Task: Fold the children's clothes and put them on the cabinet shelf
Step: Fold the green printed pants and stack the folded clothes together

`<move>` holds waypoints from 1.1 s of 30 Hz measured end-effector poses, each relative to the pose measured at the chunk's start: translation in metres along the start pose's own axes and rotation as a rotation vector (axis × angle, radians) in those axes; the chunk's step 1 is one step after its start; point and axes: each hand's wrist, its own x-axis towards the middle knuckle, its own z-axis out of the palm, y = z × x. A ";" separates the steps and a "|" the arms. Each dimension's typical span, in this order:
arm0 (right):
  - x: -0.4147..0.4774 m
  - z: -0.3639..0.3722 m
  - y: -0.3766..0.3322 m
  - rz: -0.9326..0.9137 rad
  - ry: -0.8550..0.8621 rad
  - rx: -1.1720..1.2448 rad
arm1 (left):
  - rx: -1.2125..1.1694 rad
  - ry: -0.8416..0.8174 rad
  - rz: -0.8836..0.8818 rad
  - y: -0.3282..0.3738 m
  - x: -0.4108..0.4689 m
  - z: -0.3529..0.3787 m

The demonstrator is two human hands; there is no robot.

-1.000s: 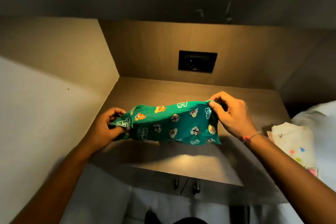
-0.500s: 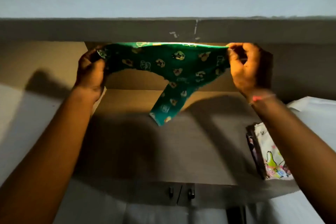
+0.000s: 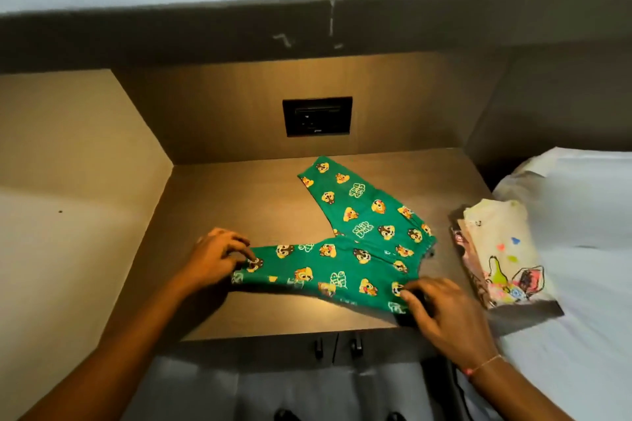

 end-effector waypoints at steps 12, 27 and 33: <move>0.002 0.044 0.003 0.157 -0.270 -0.177 | 0.402 -0.107 0.342 0.112 0.137 0.019; -0.019 0.026 0.005 -0.068 -0.106 -0.053 | 0.100 0.206 0.244 0.046 0.024 0.033; -0.027 0.036 0.010 -0.155 -0.136 -0.090 | 0.006 0.187 -0.383 -0.007 -0.052 0.058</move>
